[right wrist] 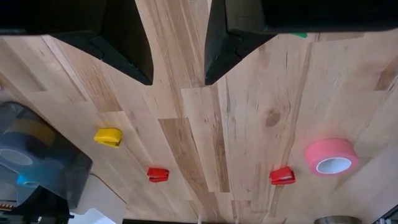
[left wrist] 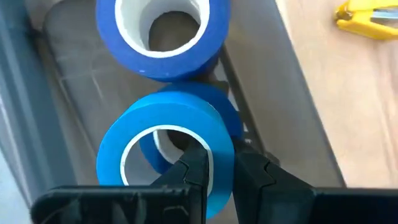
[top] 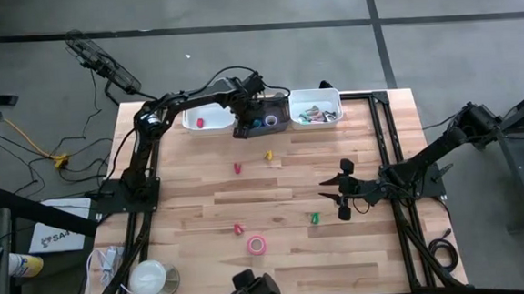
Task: Pick and place Stapler, Stapler remover, tape
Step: Put the light blue tape into the black bin, then put the pink tape into the black bin
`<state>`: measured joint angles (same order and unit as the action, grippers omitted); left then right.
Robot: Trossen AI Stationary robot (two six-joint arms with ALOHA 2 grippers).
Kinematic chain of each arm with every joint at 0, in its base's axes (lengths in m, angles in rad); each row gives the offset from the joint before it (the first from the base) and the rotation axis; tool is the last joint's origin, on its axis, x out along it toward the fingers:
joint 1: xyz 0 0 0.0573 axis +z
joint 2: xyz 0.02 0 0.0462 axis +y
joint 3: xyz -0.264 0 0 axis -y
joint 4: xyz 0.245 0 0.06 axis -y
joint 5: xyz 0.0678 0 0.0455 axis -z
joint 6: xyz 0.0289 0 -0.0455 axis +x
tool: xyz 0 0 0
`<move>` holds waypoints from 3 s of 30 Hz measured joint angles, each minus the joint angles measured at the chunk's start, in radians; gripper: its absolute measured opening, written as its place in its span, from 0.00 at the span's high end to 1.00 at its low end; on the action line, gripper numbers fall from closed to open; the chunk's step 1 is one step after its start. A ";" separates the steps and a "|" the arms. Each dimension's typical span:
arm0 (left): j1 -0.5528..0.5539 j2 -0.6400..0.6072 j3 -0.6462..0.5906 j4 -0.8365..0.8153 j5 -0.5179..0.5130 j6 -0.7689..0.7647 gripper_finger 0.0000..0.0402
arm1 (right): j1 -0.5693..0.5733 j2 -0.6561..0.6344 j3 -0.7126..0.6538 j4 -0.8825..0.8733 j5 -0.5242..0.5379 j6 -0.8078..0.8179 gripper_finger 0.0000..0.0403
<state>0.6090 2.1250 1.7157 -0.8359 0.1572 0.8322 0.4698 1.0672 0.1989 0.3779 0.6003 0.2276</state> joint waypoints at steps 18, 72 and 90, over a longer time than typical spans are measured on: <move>0.000 0.000 0.000 0.005 0.020 -0.081 0.78 | 0.000 0.000 0.000 -0.002 -0.001 0.000 0.66; -0.199 -0.014 0.513 -0.739 -0.194 -0.111 0.73 | 0.000 0.000 0.000 -0.025 -0.006 0.058 0.66; -0.619 -0.025 0.305 -0.736 -0.206 -0.130 0.73 | 0.001 0.000 0.000 -0.026 -0.014 0.064 0.66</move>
<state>-0.0104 2.0998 2.0206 -1.5715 -0.0487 0.7025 0.4704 1.0672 0.1989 0.3519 0.5865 0.2915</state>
